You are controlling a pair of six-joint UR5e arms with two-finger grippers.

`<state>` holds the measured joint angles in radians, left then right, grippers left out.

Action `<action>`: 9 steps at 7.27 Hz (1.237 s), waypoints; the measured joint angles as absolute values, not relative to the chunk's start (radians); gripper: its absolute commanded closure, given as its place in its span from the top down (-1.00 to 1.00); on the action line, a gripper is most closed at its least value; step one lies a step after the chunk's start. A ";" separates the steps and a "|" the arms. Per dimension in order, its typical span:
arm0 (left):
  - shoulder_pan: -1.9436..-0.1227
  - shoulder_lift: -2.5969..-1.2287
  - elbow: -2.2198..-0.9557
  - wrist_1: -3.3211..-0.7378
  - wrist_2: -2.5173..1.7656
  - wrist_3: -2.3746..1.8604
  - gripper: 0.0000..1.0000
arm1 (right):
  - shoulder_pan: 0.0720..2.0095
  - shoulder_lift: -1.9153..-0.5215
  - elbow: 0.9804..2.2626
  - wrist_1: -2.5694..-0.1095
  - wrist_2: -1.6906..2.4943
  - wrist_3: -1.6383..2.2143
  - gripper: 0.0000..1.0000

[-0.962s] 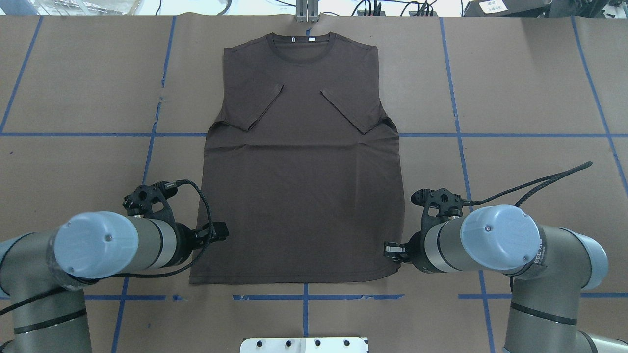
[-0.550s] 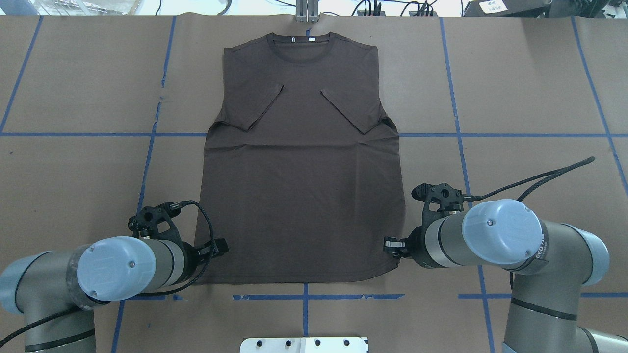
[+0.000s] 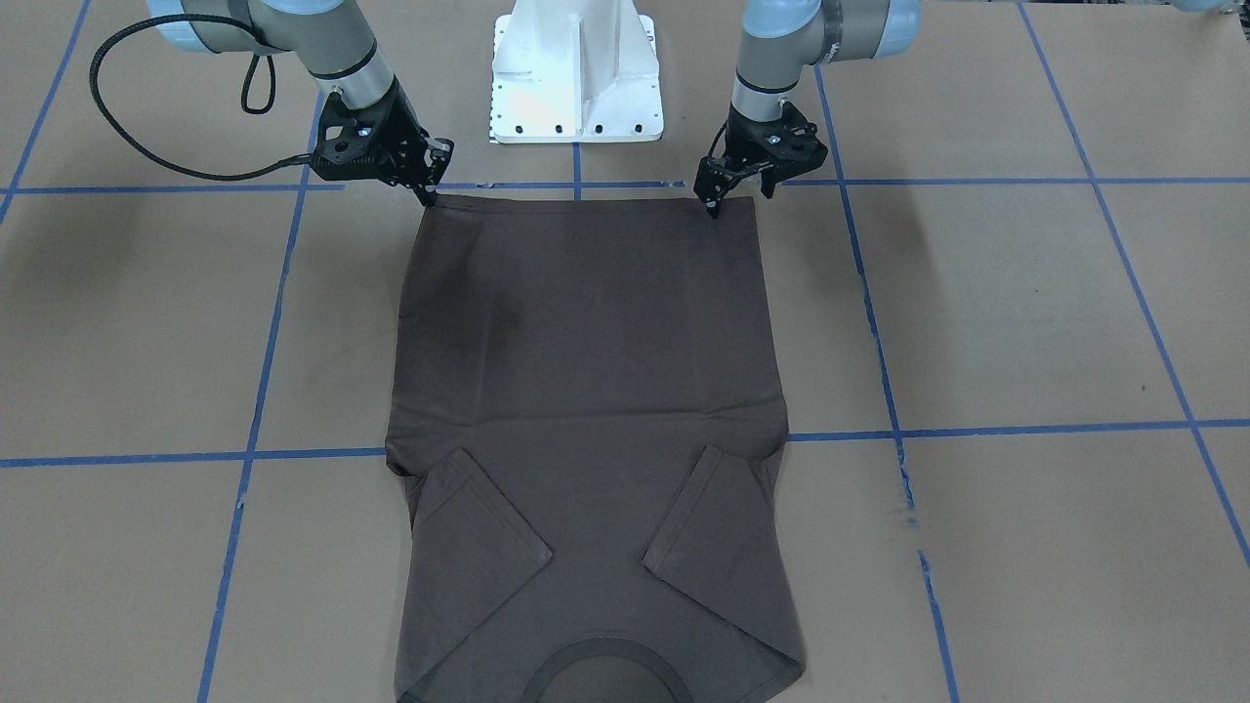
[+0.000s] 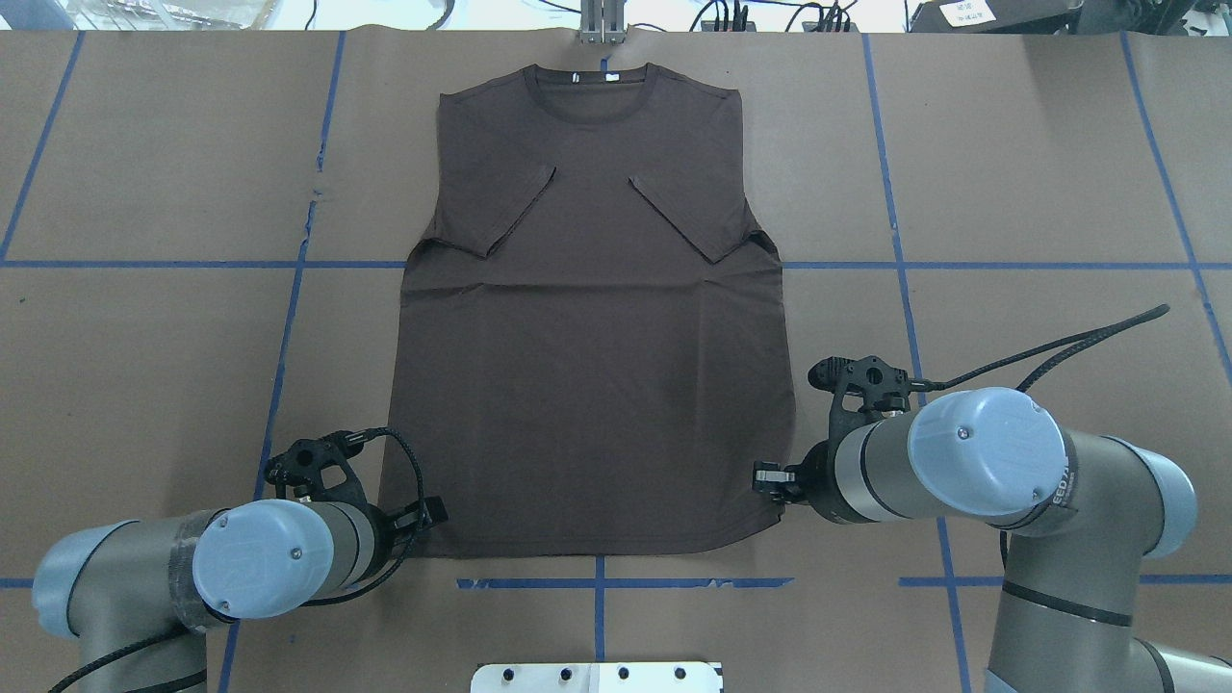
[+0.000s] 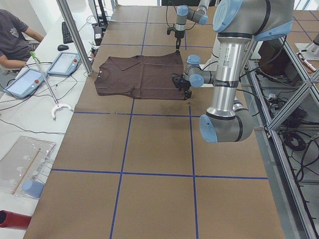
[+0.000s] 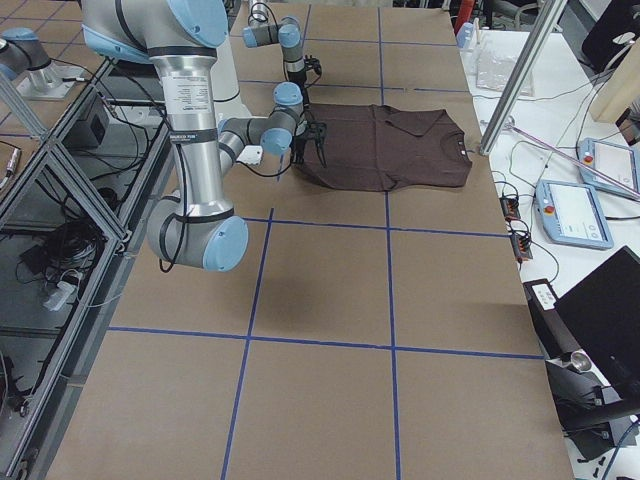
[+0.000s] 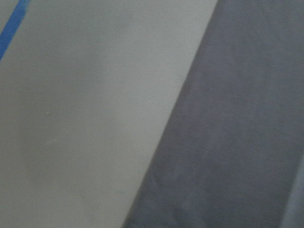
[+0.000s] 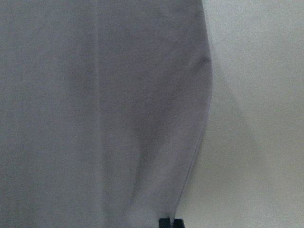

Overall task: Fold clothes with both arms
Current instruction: 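Grasp both hem corners nearest the robot with the left and right grippers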

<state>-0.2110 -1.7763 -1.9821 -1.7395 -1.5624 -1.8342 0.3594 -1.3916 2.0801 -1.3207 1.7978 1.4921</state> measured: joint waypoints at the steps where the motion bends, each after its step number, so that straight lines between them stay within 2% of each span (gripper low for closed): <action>1: -0.211 -1.776 -1.979 -1.740 -1.560 -1.836 0.85 | 0.360 -1.391 2.080 -1.321 1.798 1.492 -1.00; 3: -0.210 -1.774 -1.980 -1.740 -1.560 -1.837 0.69 | 0.360 -1.391 2.080 -1.321 1.799 1.491 -1.00; 7: -0.196 -1.773 -1.980 -1.738 -1.559 -1.855 -0.11 | 0.362 -1.392 2.091 -1.321 1.800 1.493 -1.00; 9: -0.195 -1.773 -1.980 -1.738 -1.560 -1.863 -0.39 | 0.362 -1.392 2.093 -1.322 1.799 1.493 -1.00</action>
<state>-0.1953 -1.7733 -1.9804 -1.7380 -1.5601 -1.8629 0.3620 -1.3920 2.0934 -1.3221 1.7994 1.4926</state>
